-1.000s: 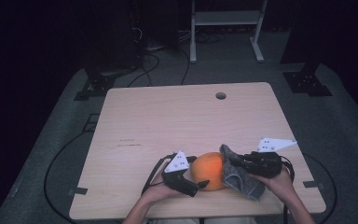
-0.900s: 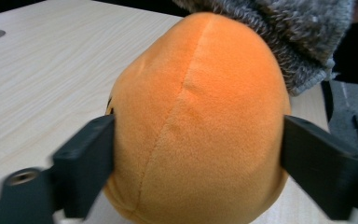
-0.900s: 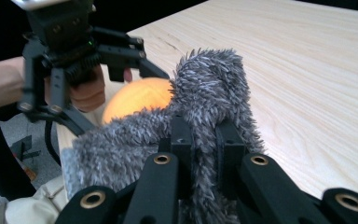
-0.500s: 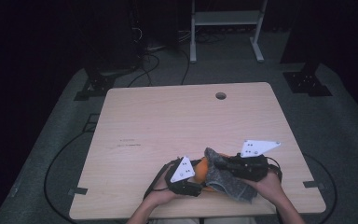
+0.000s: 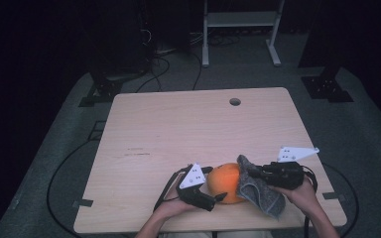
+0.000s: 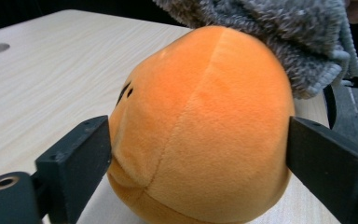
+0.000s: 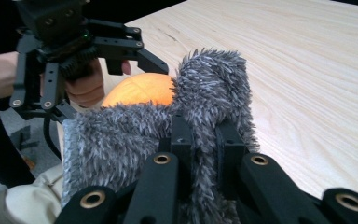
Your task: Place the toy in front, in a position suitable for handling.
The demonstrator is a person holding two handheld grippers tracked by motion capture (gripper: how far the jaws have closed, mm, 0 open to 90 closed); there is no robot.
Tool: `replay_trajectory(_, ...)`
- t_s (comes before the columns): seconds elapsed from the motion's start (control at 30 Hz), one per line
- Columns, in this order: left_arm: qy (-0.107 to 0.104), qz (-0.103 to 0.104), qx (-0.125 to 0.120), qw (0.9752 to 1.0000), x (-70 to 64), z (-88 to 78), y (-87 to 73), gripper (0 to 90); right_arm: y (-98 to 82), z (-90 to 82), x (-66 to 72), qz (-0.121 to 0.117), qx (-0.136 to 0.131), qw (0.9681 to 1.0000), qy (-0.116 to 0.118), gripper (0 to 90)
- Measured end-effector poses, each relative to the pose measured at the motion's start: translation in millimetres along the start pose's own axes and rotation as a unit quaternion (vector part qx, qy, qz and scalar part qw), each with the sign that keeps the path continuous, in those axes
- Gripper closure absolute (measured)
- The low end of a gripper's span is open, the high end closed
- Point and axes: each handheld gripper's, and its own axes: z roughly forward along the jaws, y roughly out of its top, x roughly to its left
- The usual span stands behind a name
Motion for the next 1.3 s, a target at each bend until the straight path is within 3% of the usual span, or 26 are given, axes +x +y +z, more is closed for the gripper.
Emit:
replay_trajectory(0.03,-0.007,-0.008,0.012,0.9999,2.2,1.4,-1.4,5.6,0.1,0.3,0.8,0.0,0.002,1.0,-0.001,80.5)
replay_trajectory(0.1,-0.017,-0.024,0.009,0.9995,4.8,1.7,-4.9,7.6,0.8,0.5,1.8,-0.003,0.003,1.0,-0.002,80.5)
replay_trajectory(0.23,-0.009,-0.006,-0.005,0.9999,-0.4,-4.4,-1.3,29.4,2.9,-0.9,3.7,-0.001,-0.004,1.0,-0.003,80.5)
replay_trajectory(0.33,-0.004,0.001,-0.018,0.9998,-3.1,-16.1,13.9,35.8,6.4,-4.3,5.7,0.012,-0.031,0.9994,0.01,80.6)
replay_trajectory(0.47,0.007,0.012,-0.037,0.9992,-4.5,-42.4,34.9,35.9,13.5,-2.0,11.8,0.015,-0.056,0.9982,0.014,80.6)
replay_trajectory(0.57,0.017,0.026,-0.016,0.9994,-5.4,-49.5,39.9,35.7,12.6,9.3,11.4,0.027,-0.059,0.9978,0.018,80.6)
replay_trajectory(0.73,0.02,0.015,0.031,0.9992,0.5,-45.5,33.3,33.5,4.7,31.3,11.9,0.032,-0.015,0.9994,-0.003,80.6)
replay_trajectory(0.8,0.022,0.01,0.029,0.9993,0.8,-42.7,31.1,31.9,4.4,33.8,12.8,0.027,-0.005,0.9995,-0.012,80.6)
replay_trajectory(0.87,0.031,0.016,0.034,0.9988,-0.2,-39.4,31.3,31.0,8.0,28.8,14.3,0.021,-0.013,0.9995,-0.017,80.6)
replay_trajectory(0.93,0.032,0.023,0.035,0.9986,-3.9,-33.5,31.0,29.6,15.6,18.5,19.7,0.018,-0.042,0.999,0.002,80.6)
replay_trajectory(1.03,0.037,0.027,0.028,0.9985,-8.7,-26.7,32.7,27.8,24.2,14.7,31.2,0.002,-0.058,0.9981,0.02,80.6)
replay_trajectory(1.1,0.03,0.028,0.02,0.999,-11.5,-24.1,33.5,24.4,26.2,20.9,38.5,-0.01,-0.05,0.9985,0.019,80.6)
replay_trajectory(1.13,0.028,0.026,0.019,0.9991,-11.6,-24.2,33.9,20.6,24.9,27.0,40.6,-0.021,-0.031,0.9993,0.007,80.6)
replay_trajectory(1.23,0.02,0.019,-0.009,0.9996,-4.9,-30.3,32.0,14.2,18.3,30.8,35.1,-0.01,-0.025,0.9996,0.005,80.6)
replay_trajectory(1.3,0.022,0.01,-0.012,0.9996,1.6,-31.4,29.1,10.6,16.2,27.3,30.8,-0.007,-0.024,0.9997,-0.002,80.6)
